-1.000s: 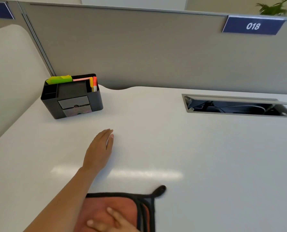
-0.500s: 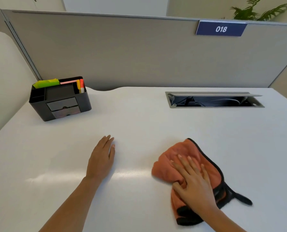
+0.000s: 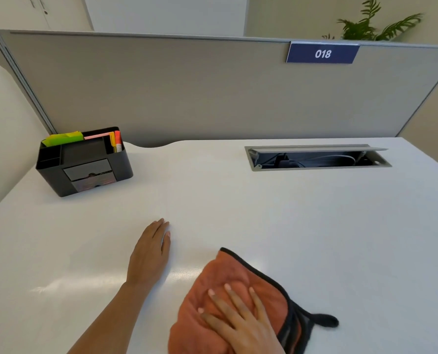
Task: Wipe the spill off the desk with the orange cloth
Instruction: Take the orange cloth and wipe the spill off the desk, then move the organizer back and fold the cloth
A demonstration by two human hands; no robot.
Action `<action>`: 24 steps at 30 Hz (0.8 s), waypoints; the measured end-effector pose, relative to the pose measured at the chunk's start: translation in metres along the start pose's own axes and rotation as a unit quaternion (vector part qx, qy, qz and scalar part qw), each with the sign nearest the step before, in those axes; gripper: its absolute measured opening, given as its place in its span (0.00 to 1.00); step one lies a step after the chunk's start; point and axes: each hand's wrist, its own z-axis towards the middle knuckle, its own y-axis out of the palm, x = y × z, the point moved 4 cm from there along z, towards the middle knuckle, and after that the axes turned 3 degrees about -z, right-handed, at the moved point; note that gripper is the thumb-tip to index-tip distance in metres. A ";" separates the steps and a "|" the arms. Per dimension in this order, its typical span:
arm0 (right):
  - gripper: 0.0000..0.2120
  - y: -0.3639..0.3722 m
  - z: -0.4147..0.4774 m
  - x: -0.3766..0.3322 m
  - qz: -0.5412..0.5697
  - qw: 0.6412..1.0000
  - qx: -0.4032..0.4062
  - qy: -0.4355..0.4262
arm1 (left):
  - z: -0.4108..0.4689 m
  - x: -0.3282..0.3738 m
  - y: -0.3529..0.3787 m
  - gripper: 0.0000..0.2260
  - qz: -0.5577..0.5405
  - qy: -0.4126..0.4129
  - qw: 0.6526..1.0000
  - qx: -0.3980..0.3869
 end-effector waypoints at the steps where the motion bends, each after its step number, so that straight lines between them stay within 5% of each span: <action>1: 0.23 0.000 0.007 0.001 0.009 1.000 -0.006 -0.011 | 0.000 0.000 0.000 0.17 0.000 -0.001 1.000 -0.001; 4: 0.32 0.002 0.033 0.012 0.074 0.996 -0.047 -0.010 | 0.001 0.000 -0.001 0.17 0.003 0.000 1.000 0.000; 12: 0.33 0.009 0.093 0.040 0.148 0.982 -0.047 0.109 | 0.005 0.002 -0.005 0.16 0.018 0.006 1.000 0.016; 19: 0.35 -0.007 0.125 0.041 0.193 0.976 -0.035 0.097 | 0.021 -0.005 -0.013 0.14 0.041 0.000 0.999 0.013; 24: 0.22 -0.025 0.187 0.036 0.323 0.936 -0.008 0.138 | 0.047 -0.023 -0.029 0.14 0.047 -0.031 0.998 0.023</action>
